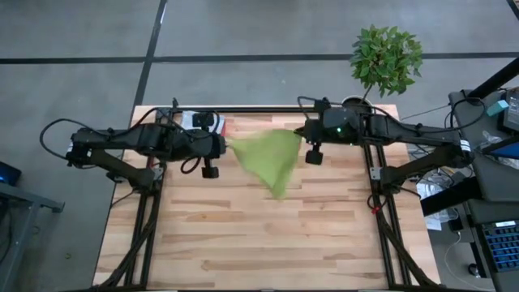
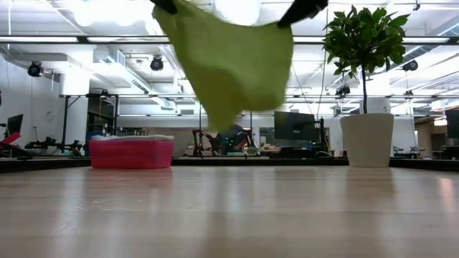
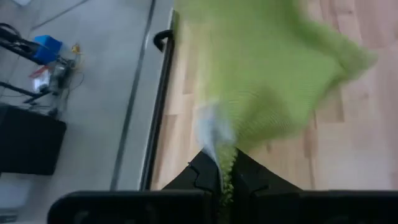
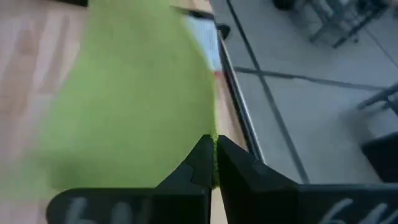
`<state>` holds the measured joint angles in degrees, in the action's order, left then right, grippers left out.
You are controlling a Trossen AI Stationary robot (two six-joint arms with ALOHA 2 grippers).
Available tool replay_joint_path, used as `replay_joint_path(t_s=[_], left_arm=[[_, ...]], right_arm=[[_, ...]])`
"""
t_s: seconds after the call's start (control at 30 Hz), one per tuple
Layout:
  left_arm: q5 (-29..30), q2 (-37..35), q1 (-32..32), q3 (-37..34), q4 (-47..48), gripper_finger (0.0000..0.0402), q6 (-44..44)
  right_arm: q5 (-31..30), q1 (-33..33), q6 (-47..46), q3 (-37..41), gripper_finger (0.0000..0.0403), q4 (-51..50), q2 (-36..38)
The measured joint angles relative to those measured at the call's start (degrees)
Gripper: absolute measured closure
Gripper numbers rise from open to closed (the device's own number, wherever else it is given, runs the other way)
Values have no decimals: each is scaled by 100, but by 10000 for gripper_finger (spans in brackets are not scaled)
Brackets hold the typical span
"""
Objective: Fold microfiber towels
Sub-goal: Fold the light green microfiber cloth
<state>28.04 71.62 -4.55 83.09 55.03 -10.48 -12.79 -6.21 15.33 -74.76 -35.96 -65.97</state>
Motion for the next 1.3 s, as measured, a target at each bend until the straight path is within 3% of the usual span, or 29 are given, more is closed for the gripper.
replay_joint_path(t_s=[0.03,0.07,0.17,0.2,0.23,0.27,0.37,0.4,0.43,0.47,0.57,0.6,0.63,0.67,0.77,0.8,1.03,1.2,1.3], left_arm=[[58,8,-1,0,-1,402,3],[63,13,-1,0,-1,402,-8],[61,27,-1,-2,-1,402,-33],[65,39,-1,-2,-3,402,-33],[75,44,-1,-2,-3,402,-33],[77,51,-1,-2,-3,402,-33],[80,56,6,-4,-5,402,-33],[80,56,6,-4,-19,402,-33],[78,56,6,-4,-31,402,-33],[76,56,8,-4,-18,402,-31],[60,56,8,-9,-5,402,-32],[55,56,7,-11,-5,402,-33],[54,56,8,-11,-7,402,-33],[52,56,8,-14,-6,402,-33],[54,79,8,-15,-17,402,-31],[54,91,8,-15,-16,402,-22],[44,133,12,-190,2,402,69],[176,130,200,-409,0,402,-258],[720,172,349,-457,-12,402,-498]], right_arm=[[145,-41,51,0,394,-69,-14],[792,-108,159,0,394,-170,-12],[3713,-316,510,11,394,-411,-40],[4123,-342,507,11,394,-379,-62],[3929,-366,392,11,394,-319,-62],[3152,-381,268,11,394,-256,-48],[-211,-393,28,11,394,-233,-71],[-655,-405,-63,10,394,-261,-94],[-340,-416,-43,7,394,-342,-96],[688,-462,97,7,394,-494,-76],[4702,-627,713,9,394,-670,-86],[5301,-626,800,9,394,-628,-96],[5269,-634,747,9,394,-496,-87],[4634,-649,584,9,394,-340,-46],[1370,-656,69,9,394,-205,10],[938,-666,46,9,394,-268,-3],[1055,-646,313,15,394,-680,-88],[87,-665,374,24,394,-586,-187],[-375,-671,365,24,394,-425,-211]])
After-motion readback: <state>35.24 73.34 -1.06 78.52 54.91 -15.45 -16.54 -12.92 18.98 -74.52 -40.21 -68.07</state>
